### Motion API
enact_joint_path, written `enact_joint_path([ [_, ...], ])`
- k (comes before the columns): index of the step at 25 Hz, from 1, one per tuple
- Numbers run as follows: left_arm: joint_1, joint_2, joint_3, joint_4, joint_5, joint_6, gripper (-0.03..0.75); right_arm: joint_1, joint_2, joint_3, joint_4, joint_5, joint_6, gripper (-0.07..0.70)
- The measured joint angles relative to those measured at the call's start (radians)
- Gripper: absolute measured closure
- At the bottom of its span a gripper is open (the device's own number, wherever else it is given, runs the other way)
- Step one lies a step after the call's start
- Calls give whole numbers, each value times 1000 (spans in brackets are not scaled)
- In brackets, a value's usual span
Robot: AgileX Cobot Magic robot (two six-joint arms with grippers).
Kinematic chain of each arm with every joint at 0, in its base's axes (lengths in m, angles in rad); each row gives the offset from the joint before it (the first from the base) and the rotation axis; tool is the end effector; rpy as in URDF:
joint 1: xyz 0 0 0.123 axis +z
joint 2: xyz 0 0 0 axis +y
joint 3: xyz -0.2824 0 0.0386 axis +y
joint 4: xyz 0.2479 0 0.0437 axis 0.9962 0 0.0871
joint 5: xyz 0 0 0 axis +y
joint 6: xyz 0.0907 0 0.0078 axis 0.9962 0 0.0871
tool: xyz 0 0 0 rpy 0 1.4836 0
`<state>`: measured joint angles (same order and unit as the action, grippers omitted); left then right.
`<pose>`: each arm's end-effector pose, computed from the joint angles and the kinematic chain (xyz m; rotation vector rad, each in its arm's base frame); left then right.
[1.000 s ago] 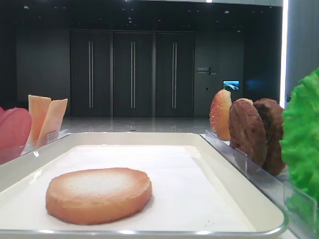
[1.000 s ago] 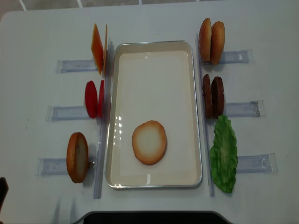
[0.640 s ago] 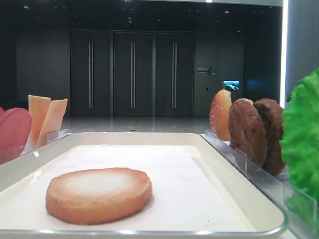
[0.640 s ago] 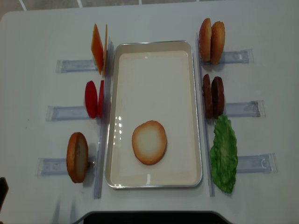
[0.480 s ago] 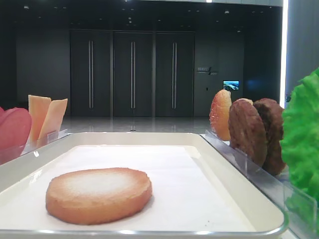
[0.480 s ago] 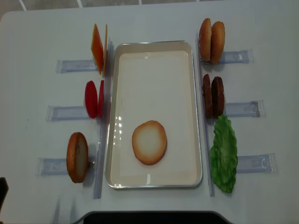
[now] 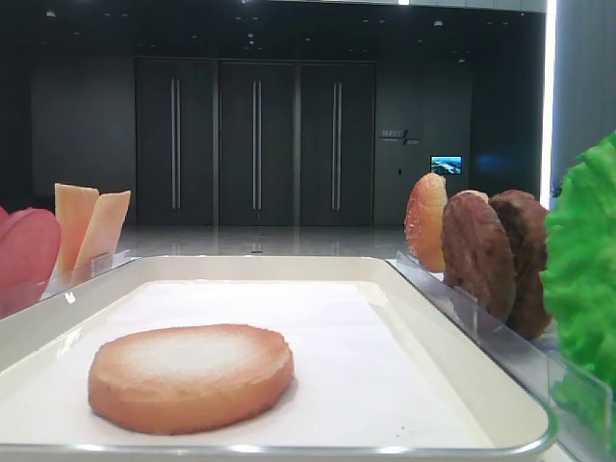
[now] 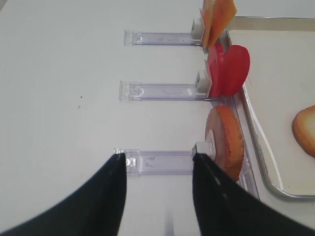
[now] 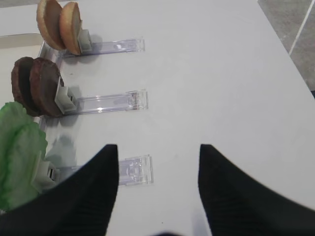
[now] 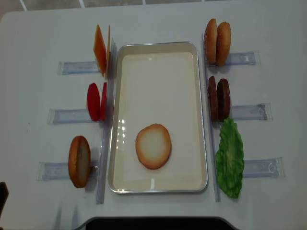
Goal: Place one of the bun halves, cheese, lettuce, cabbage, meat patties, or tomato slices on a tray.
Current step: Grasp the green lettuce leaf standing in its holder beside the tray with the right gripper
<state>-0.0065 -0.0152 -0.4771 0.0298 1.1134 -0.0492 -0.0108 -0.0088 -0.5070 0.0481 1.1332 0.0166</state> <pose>-0.0069 0.0025 0.2666 -0.0471 2.1038 0.0026 -0.0102 0.0041 0.2733 0.0240 2.1005 0.0615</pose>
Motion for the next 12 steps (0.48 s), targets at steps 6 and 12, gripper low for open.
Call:
enact_joint_path([
  [6,0,0,0,0,0,0,377,0,37,-26,0,5,0,276],
  [12,0,0,0,0,-1,0,378,0,363,-142,0,84,8,276],
])
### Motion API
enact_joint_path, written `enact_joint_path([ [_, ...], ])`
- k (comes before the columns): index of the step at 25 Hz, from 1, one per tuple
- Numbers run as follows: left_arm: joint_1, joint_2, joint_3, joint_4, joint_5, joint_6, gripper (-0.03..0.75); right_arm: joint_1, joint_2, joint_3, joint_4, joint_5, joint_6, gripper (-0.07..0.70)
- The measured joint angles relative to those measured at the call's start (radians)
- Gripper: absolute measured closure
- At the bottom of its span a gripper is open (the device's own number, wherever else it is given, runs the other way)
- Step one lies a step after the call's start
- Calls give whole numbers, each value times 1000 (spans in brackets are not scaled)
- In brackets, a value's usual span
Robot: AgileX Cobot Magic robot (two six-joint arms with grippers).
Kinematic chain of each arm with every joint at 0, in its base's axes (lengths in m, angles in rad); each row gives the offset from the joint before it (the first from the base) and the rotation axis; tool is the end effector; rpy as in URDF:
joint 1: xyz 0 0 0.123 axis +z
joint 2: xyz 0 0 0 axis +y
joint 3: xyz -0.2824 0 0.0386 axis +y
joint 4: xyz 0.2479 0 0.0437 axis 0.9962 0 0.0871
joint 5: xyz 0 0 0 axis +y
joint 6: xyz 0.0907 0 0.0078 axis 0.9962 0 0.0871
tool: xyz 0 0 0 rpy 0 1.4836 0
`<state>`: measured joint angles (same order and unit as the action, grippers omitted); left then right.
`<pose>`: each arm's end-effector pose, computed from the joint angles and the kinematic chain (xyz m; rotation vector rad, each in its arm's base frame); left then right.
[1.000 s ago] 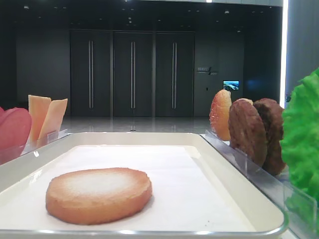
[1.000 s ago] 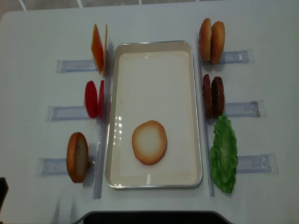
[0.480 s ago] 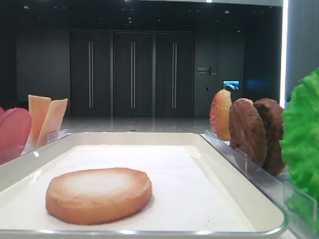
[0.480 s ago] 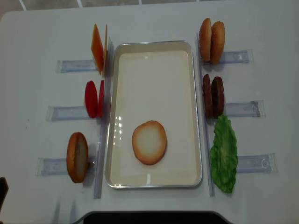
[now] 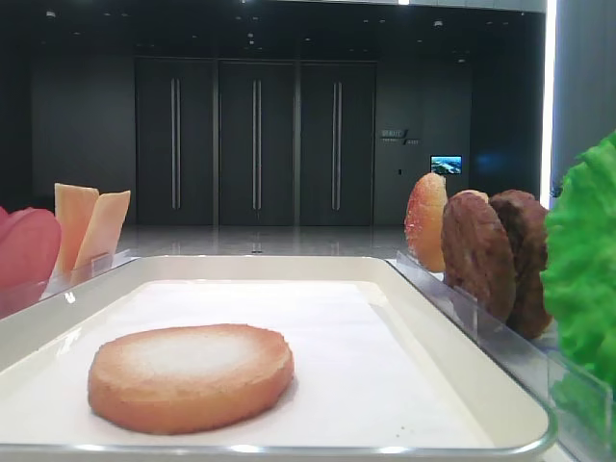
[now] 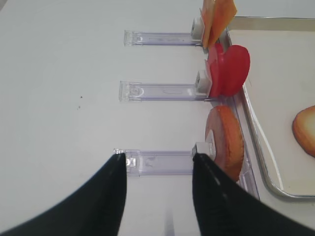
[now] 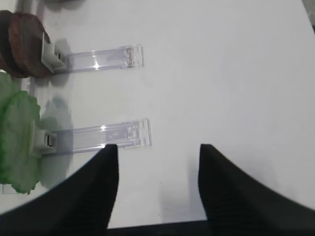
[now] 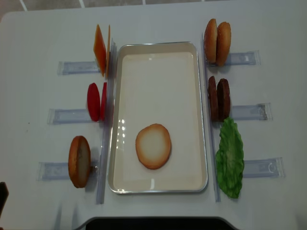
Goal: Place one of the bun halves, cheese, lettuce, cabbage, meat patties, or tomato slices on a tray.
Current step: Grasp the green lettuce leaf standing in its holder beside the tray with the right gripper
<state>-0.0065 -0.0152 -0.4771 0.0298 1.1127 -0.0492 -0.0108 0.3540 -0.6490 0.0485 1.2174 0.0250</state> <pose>-0.0068 0.0025 0.2666 -0.0471 2.1031 0.0026 0.0340 0.0038 0.3035 0.0422 2.4053 0.0691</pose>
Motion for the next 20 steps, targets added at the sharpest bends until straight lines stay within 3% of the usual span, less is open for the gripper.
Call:
enact_joint_path([
  [5,0,0,0,0,0,0,378,0,239,-101,5,0,34,276],
  [10,0,0,0,0,0,0,378,0,394,-126,77,0,42,276],
  [20,0,0,0,0,0,0,378,2,448,-128,188,1,28,276],
])
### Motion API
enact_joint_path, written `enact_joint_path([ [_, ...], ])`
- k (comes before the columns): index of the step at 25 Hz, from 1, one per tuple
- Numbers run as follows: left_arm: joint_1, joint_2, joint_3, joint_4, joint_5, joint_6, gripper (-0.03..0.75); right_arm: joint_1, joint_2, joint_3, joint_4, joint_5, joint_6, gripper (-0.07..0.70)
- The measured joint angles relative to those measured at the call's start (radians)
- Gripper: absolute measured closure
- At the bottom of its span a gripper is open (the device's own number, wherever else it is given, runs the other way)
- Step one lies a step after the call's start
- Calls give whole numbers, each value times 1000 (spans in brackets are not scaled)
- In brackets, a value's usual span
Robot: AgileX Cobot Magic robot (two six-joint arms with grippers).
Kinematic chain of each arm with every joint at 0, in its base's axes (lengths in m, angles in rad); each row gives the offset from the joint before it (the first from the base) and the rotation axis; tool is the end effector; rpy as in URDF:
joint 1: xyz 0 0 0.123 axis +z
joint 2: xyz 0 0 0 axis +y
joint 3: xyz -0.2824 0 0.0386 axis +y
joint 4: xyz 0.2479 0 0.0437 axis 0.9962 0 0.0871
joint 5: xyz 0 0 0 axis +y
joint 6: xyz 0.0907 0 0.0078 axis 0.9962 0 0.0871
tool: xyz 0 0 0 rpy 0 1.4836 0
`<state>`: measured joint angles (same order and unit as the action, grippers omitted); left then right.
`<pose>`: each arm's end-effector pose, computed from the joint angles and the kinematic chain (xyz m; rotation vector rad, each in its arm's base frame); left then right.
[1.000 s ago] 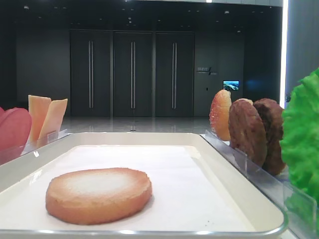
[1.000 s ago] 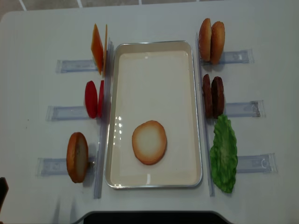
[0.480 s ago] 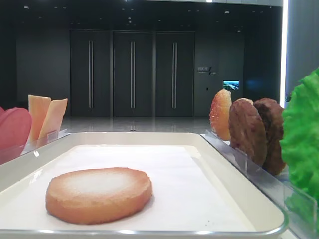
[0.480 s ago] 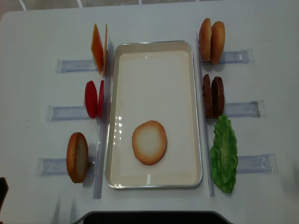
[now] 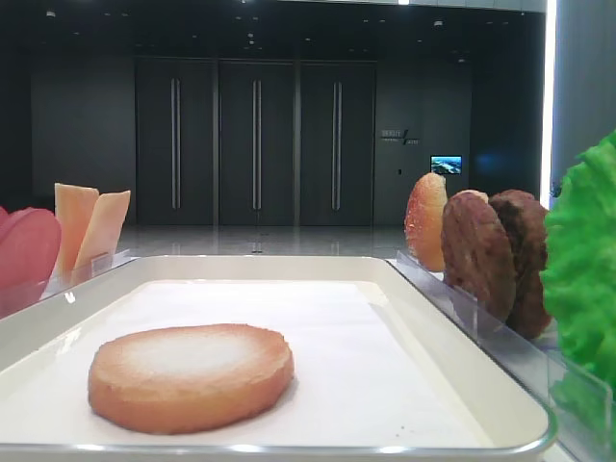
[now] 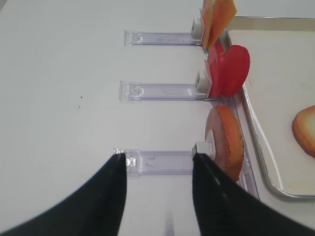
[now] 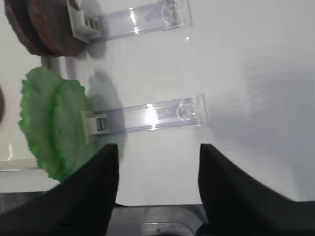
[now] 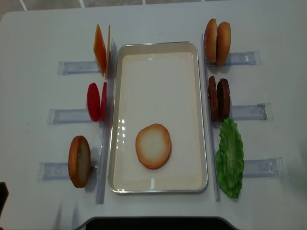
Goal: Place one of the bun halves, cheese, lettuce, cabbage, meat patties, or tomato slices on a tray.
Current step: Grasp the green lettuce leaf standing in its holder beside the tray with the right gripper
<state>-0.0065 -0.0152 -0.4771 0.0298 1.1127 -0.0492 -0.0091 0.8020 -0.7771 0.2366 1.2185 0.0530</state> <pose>-0.0068 0.0025 0.2666 -0.0471 2.1031 0.0026 0.1169 0.0190 0.3093 0.1318 2.7110 0.3386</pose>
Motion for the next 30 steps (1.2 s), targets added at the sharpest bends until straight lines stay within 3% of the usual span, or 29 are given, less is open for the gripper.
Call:
enact_joint_path([
  [6,0,0,0,0,0,0,386,130,-1,0,47,0,53,272],
  [11,0,0,0,0,0,0,407,357,-1,0,38,0,204,267],
  [15,0,0,0,0,0,0,428,551,1,0,-84,-37,370,267],
  [19,0,0,0,0,0,0,457,686,74,0,-199,-103,488,255],
  [23,0,0,0,0,0,0,483,737,173,0,-220,-157,511,223],
  [30,0,0,0,0,0,0,503,738,293,0,-223,-242,517,183],
])
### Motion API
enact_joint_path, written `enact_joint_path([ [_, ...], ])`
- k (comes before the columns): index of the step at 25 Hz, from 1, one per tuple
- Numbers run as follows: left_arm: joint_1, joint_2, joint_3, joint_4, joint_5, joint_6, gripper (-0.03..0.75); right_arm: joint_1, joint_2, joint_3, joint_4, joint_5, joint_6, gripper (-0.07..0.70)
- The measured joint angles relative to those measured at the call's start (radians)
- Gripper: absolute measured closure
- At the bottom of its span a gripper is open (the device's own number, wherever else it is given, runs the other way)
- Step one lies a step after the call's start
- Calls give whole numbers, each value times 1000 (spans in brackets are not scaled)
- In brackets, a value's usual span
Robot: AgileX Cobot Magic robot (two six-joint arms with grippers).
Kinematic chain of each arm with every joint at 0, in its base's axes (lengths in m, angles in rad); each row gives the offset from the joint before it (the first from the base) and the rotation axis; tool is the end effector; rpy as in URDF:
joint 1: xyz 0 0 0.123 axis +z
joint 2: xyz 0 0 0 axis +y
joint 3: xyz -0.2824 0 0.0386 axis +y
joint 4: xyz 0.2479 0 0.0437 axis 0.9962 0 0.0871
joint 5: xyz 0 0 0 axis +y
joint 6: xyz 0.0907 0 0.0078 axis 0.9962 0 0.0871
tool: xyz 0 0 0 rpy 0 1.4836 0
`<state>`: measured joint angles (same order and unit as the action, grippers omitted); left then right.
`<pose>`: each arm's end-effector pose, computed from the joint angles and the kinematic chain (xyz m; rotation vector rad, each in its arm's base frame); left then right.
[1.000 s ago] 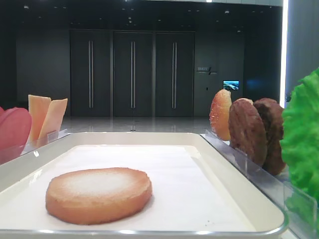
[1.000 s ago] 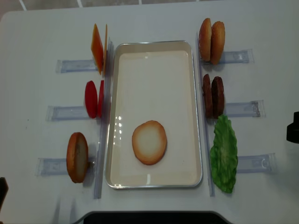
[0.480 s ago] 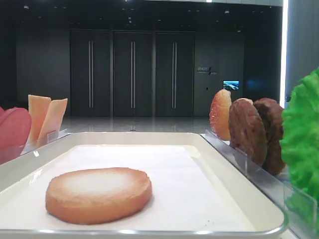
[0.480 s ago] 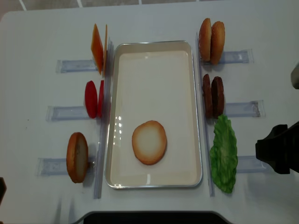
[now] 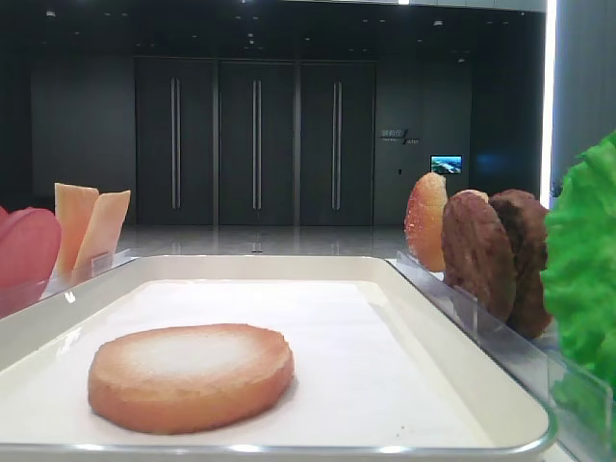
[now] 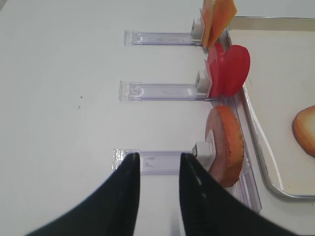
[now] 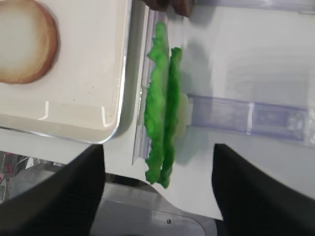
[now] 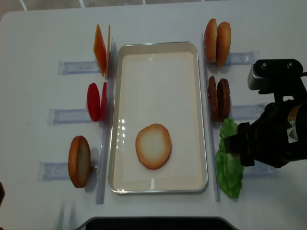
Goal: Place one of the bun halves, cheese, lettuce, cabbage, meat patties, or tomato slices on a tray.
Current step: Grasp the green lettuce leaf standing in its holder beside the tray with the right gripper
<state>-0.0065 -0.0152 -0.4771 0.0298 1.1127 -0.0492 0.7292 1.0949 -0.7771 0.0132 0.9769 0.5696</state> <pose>-0.0068 0.0025 0.2666 -0.0471 2.1031 0.0026 0.1383 0.1249 0.2706 -0.2189 2.8327 0.3295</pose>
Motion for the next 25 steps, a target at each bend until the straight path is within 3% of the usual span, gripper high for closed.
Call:
enact_joint_path([
  [12,0,0,0,0,0,4,504,0,122,-2,-2,-96,9,182],
  [25,0,0,0,0,0,4,504,0,124,-2,-2,-104,9,199],
])
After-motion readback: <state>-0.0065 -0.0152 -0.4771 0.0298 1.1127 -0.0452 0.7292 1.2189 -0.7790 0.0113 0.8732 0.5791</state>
